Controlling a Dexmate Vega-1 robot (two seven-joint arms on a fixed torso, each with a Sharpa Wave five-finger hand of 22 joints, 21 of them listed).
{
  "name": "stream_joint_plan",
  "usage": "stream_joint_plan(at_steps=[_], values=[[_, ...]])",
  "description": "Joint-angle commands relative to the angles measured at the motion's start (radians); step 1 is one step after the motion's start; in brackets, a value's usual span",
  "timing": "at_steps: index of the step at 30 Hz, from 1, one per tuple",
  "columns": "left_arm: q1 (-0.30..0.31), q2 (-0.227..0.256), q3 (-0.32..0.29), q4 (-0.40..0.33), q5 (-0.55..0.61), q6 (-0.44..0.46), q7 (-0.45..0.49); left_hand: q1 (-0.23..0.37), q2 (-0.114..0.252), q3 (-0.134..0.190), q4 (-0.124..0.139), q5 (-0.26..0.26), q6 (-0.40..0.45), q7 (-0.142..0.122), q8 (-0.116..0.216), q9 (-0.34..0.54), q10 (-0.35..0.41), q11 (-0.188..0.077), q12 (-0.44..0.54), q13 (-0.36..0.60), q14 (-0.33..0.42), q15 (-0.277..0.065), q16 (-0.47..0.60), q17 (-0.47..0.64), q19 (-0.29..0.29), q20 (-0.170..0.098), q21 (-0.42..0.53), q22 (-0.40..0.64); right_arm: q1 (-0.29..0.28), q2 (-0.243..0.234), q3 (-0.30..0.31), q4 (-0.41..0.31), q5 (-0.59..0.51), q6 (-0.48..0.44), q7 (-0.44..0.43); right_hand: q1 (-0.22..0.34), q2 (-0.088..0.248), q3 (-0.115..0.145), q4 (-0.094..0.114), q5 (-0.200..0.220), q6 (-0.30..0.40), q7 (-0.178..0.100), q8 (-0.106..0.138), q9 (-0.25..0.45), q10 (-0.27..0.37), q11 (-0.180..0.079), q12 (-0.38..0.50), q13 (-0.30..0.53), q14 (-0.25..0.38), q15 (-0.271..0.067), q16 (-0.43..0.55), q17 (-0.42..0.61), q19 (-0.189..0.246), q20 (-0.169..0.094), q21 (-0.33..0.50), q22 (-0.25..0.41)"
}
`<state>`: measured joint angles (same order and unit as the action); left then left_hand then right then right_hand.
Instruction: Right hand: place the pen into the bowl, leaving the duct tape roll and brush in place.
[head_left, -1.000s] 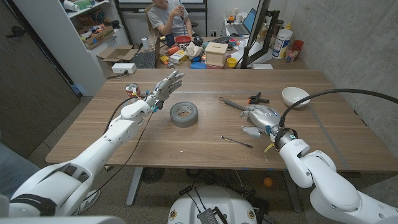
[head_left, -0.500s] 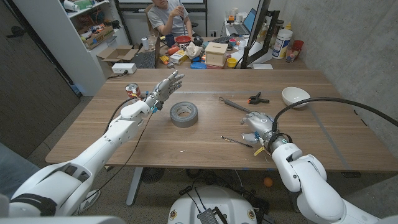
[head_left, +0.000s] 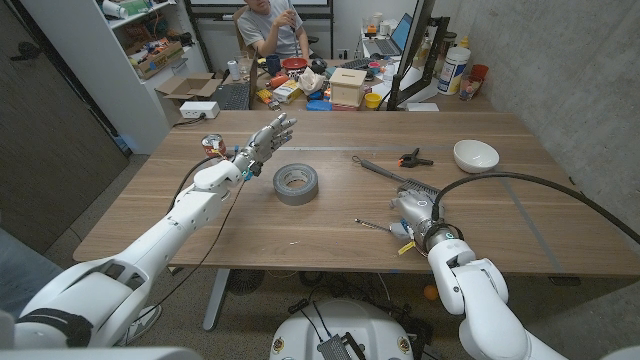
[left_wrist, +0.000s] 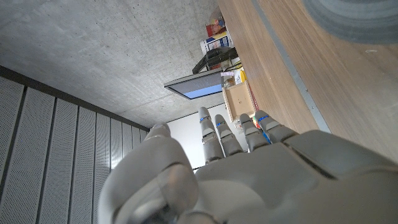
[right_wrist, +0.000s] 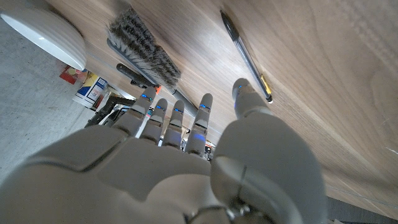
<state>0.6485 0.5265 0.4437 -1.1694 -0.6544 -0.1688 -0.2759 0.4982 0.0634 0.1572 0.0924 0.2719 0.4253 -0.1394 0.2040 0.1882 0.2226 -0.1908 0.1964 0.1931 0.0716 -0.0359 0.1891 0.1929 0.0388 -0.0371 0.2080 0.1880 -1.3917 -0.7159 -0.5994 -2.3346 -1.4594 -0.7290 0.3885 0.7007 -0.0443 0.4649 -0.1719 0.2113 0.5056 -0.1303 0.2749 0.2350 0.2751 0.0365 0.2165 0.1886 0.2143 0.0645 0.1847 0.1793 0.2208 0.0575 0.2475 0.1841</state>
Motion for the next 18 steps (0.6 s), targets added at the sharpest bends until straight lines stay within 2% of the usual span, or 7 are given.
stream_joint_plan(at_steps=[1,10,18], values=[[-0.015,-0.003,0.008,0.010,0.007,0.008,-0.008,0.009,0.002,0.005,-0.001,0.003,0.009,0.001,0.005,0.005,0.009,0.000,0.006,0.003,0.011,-0.122,0.004,0.002,0.011,-0.045,0.006,0.004,-0.041,0.065,0.002,0.027,-0.051,0.003,-0.070,0.012,0.000,0.002,0.008,0.007,0.012,-0.002,0.005,0.006,0.010,-0.004,0.006,0.003,0.007,0.000,0.004,0.004,0.005,0.001,-0.001,0.002],[-0.028,-0.004,0.016,0.031,0.009,0.015,-0.030,0.009,0.002,0.005,-0.001,0.003,0.009,0.001,0.005,0.005,0.009,0.000,0.006,0.003,0.011,-0.122,0.004,0.002,0.011,-0.045,0.006,0.004,-0.056,0.086,-0.006,0.031,-0.081,0.025,-0.054,0.018,0.000,0.003,0.009,0.008,0.015,-0.004,0.007,0.009,0.010,-0.003,0.006,0.004,0.009,-0.002,0.005,0.005,0.005,-0.001,-0.003,0.003],[-0.042,-0.001,0.022,0.046,0.014,0.013,-0.058,0.009,0.002,0.005,-0.001,0.003,0.009,0.001,0.005,0.005,0.009,0.000,0.006,0.003,0.011,-0.122,0.004,0.002,0.011,-0.045,0.006,0.004,-0.063,0.127,-0.027,0.066,-0.122,0.024,-0.093,0.022,-0.001,0.003,0.010,0.009,0.026,-0.007,0.012,0.012,0.012,-0.001,0.008,0.004,0.013,0.002,0.007,0.006,0.005,0.003,-0.005,0.003]])
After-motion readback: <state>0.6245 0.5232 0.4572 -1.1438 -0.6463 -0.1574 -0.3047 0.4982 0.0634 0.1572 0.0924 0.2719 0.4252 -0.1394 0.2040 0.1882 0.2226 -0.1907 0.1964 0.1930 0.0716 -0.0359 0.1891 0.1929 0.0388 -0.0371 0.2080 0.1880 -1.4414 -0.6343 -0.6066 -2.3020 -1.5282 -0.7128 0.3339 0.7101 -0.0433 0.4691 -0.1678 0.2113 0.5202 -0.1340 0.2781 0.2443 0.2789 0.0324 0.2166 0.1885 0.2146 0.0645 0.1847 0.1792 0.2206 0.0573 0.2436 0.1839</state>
